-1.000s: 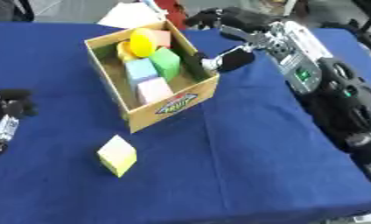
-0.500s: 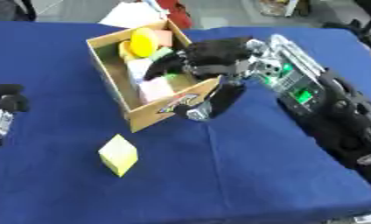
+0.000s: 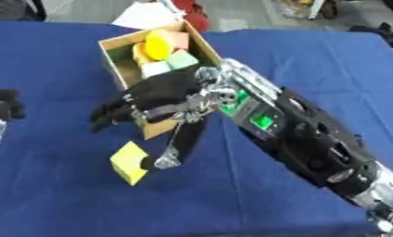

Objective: Pick up objects on the table and place them in the box.

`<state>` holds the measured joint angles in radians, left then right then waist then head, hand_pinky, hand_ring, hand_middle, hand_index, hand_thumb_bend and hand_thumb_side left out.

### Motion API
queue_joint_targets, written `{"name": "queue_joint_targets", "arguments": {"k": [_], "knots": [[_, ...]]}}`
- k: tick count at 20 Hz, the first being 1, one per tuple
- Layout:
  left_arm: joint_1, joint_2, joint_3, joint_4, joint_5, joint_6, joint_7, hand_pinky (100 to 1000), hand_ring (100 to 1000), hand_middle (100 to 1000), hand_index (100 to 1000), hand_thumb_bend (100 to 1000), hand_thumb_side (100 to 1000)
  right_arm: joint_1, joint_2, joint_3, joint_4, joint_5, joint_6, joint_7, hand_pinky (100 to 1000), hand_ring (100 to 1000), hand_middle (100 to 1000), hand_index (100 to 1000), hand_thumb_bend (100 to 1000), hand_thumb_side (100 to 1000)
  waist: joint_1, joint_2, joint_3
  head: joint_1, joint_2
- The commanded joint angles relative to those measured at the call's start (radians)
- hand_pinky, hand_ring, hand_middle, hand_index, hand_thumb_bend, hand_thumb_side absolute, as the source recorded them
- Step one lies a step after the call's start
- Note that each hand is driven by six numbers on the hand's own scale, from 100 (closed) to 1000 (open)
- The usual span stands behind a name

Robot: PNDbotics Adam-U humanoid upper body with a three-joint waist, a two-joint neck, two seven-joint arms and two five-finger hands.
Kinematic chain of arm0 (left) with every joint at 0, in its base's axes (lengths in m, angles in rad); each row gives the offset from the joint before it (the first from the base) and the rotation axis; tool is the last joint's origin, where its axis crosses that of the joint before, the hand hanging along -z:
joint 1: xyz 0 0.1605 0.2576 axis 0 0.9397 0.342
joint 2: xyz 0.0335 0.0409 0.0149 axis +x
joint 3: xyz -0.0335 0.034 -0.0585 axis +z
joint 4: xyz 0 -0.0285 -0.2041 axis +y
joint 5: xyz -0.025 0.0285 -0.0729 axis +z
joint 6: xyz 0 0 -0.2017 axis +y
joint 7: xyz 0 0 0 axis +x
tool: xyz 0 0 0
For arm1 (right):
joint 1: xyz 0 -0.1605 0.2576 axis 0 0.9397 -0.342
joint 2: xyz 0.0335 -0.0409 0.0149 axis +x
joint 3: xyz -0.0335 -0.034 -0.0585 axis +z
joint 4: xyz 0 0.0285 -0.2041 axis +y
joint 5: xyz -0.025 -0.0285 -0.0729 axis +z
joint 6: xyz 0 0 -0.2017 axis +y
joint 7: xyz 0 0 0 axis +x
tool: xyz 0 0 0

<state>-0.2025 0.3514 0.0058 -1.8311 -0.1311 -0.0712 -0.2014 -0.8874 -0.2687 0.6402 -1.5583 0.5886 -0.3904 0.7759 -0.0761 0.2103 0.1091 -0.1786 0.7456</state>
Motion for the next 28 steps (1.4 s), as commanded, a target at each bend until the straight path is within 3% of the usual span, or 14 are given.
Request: {"name": "queue_joint_targets", "arguments": {"k": [1, 6, 13, 15, 17, 19, 21, 25, 28], "knots": [[-0.014, 0.009, 0.0, -0.015, 0.004, -0.003, -0.006, 739, 621, 593, 776, 100, 669, 0.002, 0.015, 0.02, 0.043, 0.055, -0.167, 0.131, 928, 980, 1000, 1000, 246, 377, -0.006, -0.016, 0.004, -0.003, -0.012], [-0.013, 0.007, 0.001, -0.014, 0.003, -0.001, -0.006, 739, 621, 593, 776, 100, 673, 0.03, 0.038, 0.022, 0.121, 0.16, -0.23, 0.131, 938, 990, 1000, 1000, 255, 361, -0.01, -0.013, 0.005, -0.003, -0.014], [-0.018, 0.007, -0.003, -0.013, 0.004, -0.003, -0.012, 740, 620, 592, 776, 100, 677, 0.029, 0.077, -0.004, 0.219, 0.235, -0.266, 0.131, 935, 981, 960, 1000, 265, 349, -0.01, -0.008, 0.014, -0.01, -0.018], [-0.017, 0.006, -0.003, -0.013, 0.004, -0.002, -0.012, 740, 620, 592, 776, 100, 678, 0.03, 0.083, -0.009, 0.234, 0.245, -0.273, 0.13, 926, 960, 875, 969, 258, 331, -0.01, -0.008, 0.015, -0.01, -0.017], [-0.015, 0.005, -0.003, -0.012, 0.004, -0.002, -0.012, 740, 620, 592, 775, 100, 678, 0.032, 0.084, -0.015, 0.238, 0.242, -0.279, 0.115, 895, 908, 740, 867, 244, 298, -0.011, -0.009, 0.014, -0.01, -0.015], [-0.013, 0.005, -0.003, -0.012, 0.004, -0.002, -0.011, 740, 620, 592, 775, 100, 680, 0.032, 0.078, -0.024, 0.229, 0.224, -0.281, 0.076, 849, 838, 558, 712, 197, 248, -0.011, -0.011, 0.01, -0.007, -0.013], [-0.011, 0.004, -0.003, -0.01, 0.004, -0.002, -0.011, 740, 620, 592, 775, 100, 681, 0.029, 0.066, -0.032, 0.21, 0.191, -0.275, 0.027, 824, 800, 489, 645, 156, 251, -0.012, -0.014, 0.007, -0.006, -0.011], [-0.007, 0.004, -0.001, -0.009, 0.003, -0.002, -0.01, 740, 620, 592, 775, 100, 680, -0.003, 0.014, -0.046, 0.132, 0.063, -0.224, -0.007, 804, 771, 472, 639, 100, 266, -0.012, -0.02, 0.002, -0.004, -0.008], [-0.006, 0.005, 0.003, -0.009, 0.002, -0.001, -0.006, 740, 620, 592, 775, 100, 678, -0.039, -0.053, -0.082, 0.047, -0.108, -0.128, 0.001, 784, 750, 466, 638, 100, 267, -0.012, -0.024, 0.001, 0.0, -0.008]]}}
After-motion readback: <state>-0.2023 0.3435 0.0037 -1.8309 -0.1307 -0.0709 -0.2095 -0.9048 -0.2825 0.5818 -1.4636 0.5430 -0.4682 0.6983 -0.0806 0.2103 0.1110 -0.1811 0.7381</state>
